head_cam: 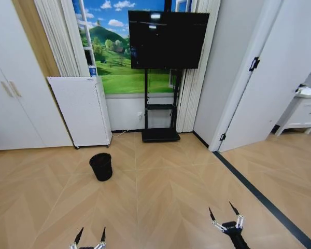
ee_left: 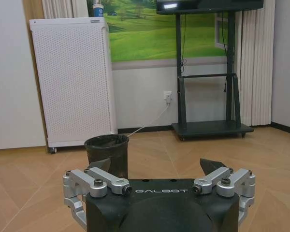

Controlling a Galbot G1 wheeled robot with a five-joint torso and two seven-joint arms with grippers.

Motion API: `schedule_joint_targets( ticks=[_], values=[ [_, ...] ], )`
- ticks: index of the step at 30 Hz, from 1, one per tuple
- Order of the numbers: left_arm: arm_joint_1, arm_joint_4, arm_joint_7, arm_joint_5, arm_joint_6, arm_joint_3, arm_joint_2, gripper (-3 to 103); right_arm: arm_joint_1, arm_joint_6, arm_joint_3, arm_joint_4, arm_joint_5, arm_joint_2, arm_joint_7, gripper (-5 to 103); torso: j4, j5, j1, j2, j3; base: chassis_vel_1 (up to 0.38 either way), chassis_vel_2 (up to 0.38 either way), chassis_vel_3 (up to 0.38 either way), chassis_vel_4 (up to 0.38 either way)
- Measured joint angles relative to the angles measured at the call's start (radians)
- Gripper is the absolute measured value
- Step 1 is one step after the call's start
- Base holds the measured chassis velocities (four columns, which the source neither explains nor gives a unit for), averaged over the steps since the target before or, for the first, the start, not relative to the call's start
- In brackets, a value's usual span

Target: Pick up the trash bin and place the garbage on the floor into it.

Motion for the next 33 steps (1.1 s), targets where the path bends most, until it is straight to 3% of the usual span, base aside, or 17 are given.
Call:
schedule_joint_targets(
  ticks=[1, 5, 15, 21, 25, 27, 28, 30, 33],
  values=[
    [-0.001, 0.002, 0.0, 0.0, 0.0, 0.003, -0.001, 100, 0.001, 0.0, 0.0, 0.0, -0.002, 0.001, 0.001, 100, 0.0007, -0.0014, 0.0, 0.0, 0.0, 0.214, -0.185, -0.198, 0.205],
    [-0.004, 0.004, 0.0, 0.0, -0.003, 0.008, -0.002, 100, 0.005, 0.0, 0.001, -0.006, -0.006, 0.004, 0.002, 100, -0.0002, 0.0001, 0.0, 0.0, 0.0, 0.065, -0.031, -0.071, 0.073],
    [-0.012, 0.004, -0.007, -0.019, -0.019, -0.014, -0.003, 100, 0.047, -0.001, -0.01, -0.022, 0.009, -0.014, -0.002, 100, 0.0006, -0.0002, 0.001, -0.001, 0.001, -0.043, 0.042, 0.038, -0.035],
    [-0.022, 0.002, -0.007, -0.046, -0.029, -0.03, 0.002, 100, 0.072, -0.002, -0.036, -0.045, 0.114, -0.022, -0.026, 100, 0.0001, -0.0003, 0.001, -0.001, 0.0, 0.0, 0.0, 0.0, 0.0],
    [-0.021, 0.001, -0.004, -0.043, -0.03, -0.029, 0.008, 100, 0.075, -0.002, -0.036, -0.057, 0.119, -0.024, -0.032, 100, 0.0001, -0.0003, 0.0, -0.001, 0.0, 0.0, 0.0, 0.0, 0.0],
    [-0.023, -0.008, -0.002, -0.04, -0.023, -0.026, 0.017, 100, 0.063, -0.002, -0.04, -0.038, 0.209, -0.042, -0.072, 100, 0.0002, -0.0003, 0.001, -0.001, 0.0, 0.0, 0.0, 0.0, 0.0],
    [-0.023, -0.008, -0.002, -0.04, -0.023, -0.026, 0.017, 100, 0.063, -0.002, -0.04, -0.038, 0.209, -0.042, -0.072, 100, 0.0002, -0.0003, 0.001, -0.001, 0.0, 0.0, 0.0, 0.0, 0.0],
    [-0.029, -0.019, -0.017, -0.045, -0.005, -0.042, 0.033, 100, 0.057, -0.005, -0.066, 0.027, 0.358, -0.09, -0.137, 100, -0.0001, -0.0003, 0.001, 0.0, 0.0, 0.0, 0.0, 0.0, 0.0],
    [-0.033, -0.031, -0.03, -0.066, 0.01, -0.064, 0.061, 100, 0.08, -0.006, -0.1, 0.053, 0.436, -0.137, -0.159, 100, 0.0001, -0.0007, 0.001, 0.0, 0.0, 0.0, 0.0, 0.0, 0.0]
  ],
)
